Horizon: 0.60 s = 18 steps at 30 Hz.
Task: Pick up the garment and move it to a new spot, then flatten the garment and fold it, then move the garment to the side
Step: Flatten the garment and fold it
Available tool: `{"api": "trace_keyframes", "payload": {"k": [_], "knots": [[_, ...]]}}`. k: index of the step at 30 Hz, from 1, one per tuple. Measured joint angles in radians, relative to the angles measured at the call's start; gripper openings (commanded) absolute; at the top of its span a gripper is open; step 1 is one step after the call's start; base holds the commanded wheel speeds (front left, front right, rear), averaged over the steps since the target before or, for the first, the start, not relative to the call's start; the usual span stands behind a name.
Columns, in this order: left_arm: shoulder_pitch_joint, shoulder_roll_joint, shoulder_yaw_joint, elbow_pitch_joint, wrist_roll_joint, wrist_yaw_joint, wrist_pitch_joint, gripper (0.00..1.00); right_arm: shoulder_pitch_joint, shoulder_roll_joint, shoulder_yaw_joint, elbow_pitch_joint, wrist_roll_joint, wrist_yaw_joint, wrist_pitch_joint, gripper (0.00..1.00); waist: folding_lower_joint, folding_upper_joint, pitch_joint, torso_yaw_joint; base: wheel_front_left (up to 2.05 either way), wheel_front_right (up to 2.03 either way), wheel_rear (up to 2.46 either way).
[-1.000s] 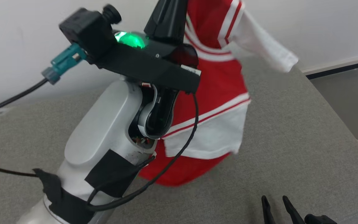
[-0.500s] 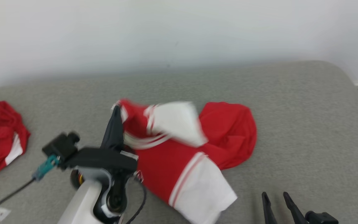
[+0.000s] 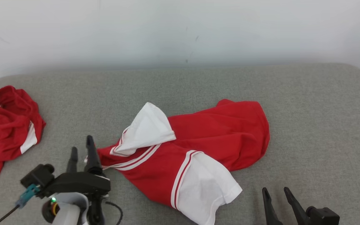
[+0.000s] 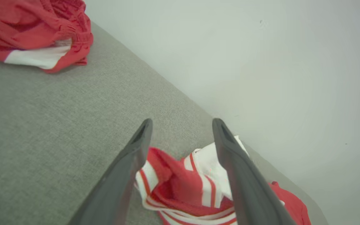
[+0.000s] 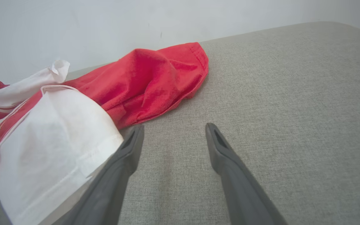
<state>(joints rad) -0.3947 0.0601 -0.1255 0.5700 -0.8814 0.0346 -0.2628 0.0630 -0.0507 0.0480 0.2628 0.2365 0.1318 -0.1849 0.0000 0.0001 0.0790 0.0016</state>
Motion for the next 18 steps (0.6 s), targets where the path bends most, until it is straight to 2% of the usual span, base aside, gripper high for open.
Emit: {"api": "trace_keyframes", "payload": {"k": [5,8,12,18], "knots": [[0.092,-0.001,0.053,-0.153,0.19,-0.091,0.0,1.0,-0.004,0.0,0.001,-0.022,-0.006,0.0,0.031,1.0,0.0,0.0,-0.024,-0.007,0.0,0.0,0.0],[0.187,-0.004,0.046,-0.271,0.309,-0.133,0.0,1.0,-0.031,0.001,-0.007,-0.023,-0.026,0.0,0.106,1.0,0.0,-0.0001,-0.039,-0.008,0.0,0.0,0.0],[0.31,-0.007,0.006,-0.388,0.408,-0.151,0.0,1.0,-0.096,0.001,-0.06,0.002,-0.026,0.0,0.246,1.0,-0.0001,-0.0001,-0.054,0.002,0.0,0.0,0.0],[0.416,-0.008,-0.029,-0.473,0.461,-0.159,0.0,1.0,-0.193,0.001,-0.182,0.091,-0.018,0.0,0.434,1.0,-0.0001,-0.0001,-0.06,0.046,0.0,0.0,0.0]]}}
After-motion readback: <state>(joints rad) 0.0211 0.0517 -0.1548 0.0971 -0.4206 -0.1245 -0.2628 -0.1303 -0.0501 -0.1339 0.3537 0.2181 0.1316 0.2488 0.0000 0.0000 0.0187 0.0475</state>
